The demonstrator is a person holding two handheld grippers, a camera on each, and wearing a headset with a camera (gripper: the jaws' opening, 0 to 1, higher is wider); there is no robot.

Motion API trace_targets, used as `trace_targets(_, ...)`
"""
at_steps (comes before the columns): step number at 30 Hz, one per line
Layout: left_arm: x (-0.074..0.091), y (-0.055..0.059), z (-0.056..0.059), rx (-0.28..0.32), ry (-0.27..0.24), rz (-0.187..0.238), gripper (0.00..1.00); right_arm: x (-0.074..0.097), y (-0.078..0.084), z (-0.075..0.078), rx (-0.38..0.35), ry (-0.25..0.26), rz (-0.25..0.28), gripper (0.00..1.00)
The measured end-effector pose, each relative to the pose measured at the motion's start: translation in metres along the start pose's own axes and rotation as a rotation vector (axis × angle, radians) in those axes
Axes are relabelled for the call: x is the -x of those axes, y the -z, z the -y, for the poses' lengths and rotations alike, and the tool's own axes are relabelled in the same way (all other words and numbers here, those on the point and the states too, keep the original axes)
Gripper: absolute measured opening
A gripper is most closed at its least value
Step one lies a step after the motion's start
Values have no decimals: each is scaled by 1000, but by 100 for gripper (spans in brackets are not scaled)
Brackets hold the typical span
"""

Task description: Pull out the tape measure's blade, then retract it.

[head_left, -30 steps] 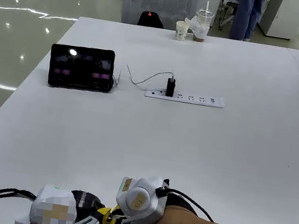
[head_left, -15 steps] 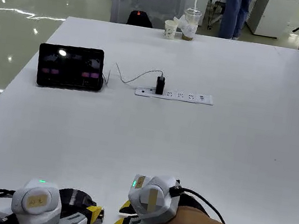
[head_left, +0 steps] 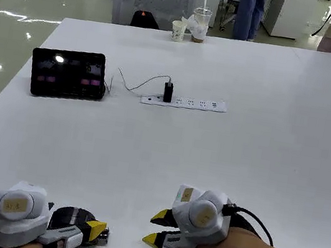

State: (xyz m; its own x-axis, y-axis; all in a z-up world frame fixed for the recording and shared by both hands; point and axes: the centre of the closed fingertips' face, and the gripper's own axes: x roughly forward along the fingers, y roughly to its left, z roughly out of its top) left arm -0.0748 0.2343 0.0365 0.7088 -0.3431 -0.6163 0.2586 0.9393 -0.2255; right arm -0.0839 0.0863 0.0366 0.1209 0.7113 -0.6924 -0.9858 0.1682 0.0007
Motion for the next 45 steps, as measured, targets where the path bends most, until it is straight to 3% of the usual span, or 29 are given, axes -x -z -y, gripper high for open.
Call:
trace_targets(6, 5, 6, 3, -76, 62, -27, 98, 21, 22, 1, -25, 26, -8, 25)
trace_targets(7, 7, 9, 2, -89, 63, -40, 99, 24, 24, 2, -28, 29, -8, 26)
trace_targets(8, 8, 10, 6, -100, 102, -47, 99, 29, 27, 4, -39, 37, -6, 27)
trace_targets(10, 11, 15, 8, -79, 139, -69, 99, 37, 31, 9, -51, 58, -3, 30)
trace_targets(12, 14, 14, 7, -87, 157, -64, 99, 44, 33, 14, -67, 73, 7, 31)
trace_targets(13, 16, 11, 10, -87, 189, -41, 99, 48, 35, 16, -78, 82, 12, 31)
trace_targets(22, 32, 12, -1, -185, 199, -74, 99, 74, 56, 28, -135, 122, 28, 40)
trace_targets(27, 40, 15, -10, -171, 201, -96, 99, 89, 77, 29, -186, 133, 14, 52)
trace_targets(35, 52, 16, -23, -199, 193, -129, 99, 121, 106, 36, -238, 171, 0, 61)
trace_targets(40, 55, 18, -29, -207, 192, -144, 99, 135, 120, 41, -257, 193, -10, 66)
trace_targets(45, 59, 18, -30, -199, 202, -150, 99, 146, 126, 38, -254, 184, 8, 77)
